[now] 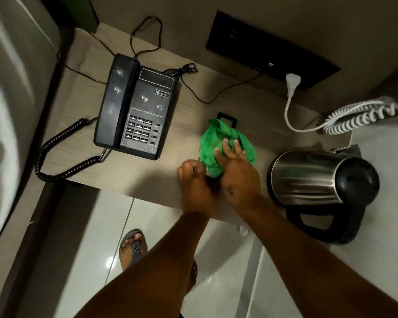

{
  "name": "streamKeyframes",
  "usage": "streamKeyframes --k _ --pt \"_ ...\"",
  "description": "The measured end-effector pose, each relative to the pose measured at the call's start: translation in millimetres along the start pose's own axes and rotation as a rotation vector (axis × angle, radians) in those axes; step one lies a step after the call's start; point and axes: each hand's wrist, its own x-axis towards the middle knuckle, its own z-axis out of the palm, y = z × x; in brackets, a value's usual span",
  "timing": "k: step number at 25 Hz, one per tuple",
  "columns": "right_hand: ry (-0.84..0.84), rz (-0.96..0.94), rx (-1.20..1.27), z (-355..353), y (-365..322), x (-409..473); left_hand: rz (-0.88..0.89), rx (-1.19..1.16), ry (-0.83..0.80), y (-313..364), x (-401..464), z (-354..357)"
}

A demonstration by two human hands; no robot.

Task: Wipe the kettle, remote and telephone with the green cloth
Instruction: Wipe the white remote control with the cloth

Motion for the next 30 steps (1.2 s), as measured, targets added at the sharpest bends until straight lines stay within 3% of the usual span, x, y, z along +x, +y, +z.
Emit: streamKeyframes --k 5,10,17,20,21,23,26,28,30 --pt "0.039 0.18 0.054 -41 2 77 0.08 -0.025 -0.027 0 -5 3" --pt "-0.012 0.025 -0.08 -16 -11 18 0.05 -0.072 0.025 5 -2 1" --pt "0.048 0.16 -0.044 -38 -6 69 0.025 -0.089 -0.066 -4 -3 9" --pt "0.0 0.118 -0.093 -31 -9 40 0.004 -0.164 -0.043 0 -1 8" --pt "0.005 0.122 -0.026 -31 -9 25 -0.013 -0.202 -0.035 1 -2 7" --pt "0.086 0.219 0.342 -41 -4 10 -0.034 -0.19 -0.044 1 -3 5" --pt "0.161 0.553 0.982 -73 7 14 0.014 -0.113 -0.153 3 -2 0" --pt "0.104 0.639 1.175 -88 13 16 0.01 -0.086 -0.224 6 0 -17" --pt "0.062 0.624 1.187 -102 7 18 0.018 -0.053 -0.165 -1 3 -42"
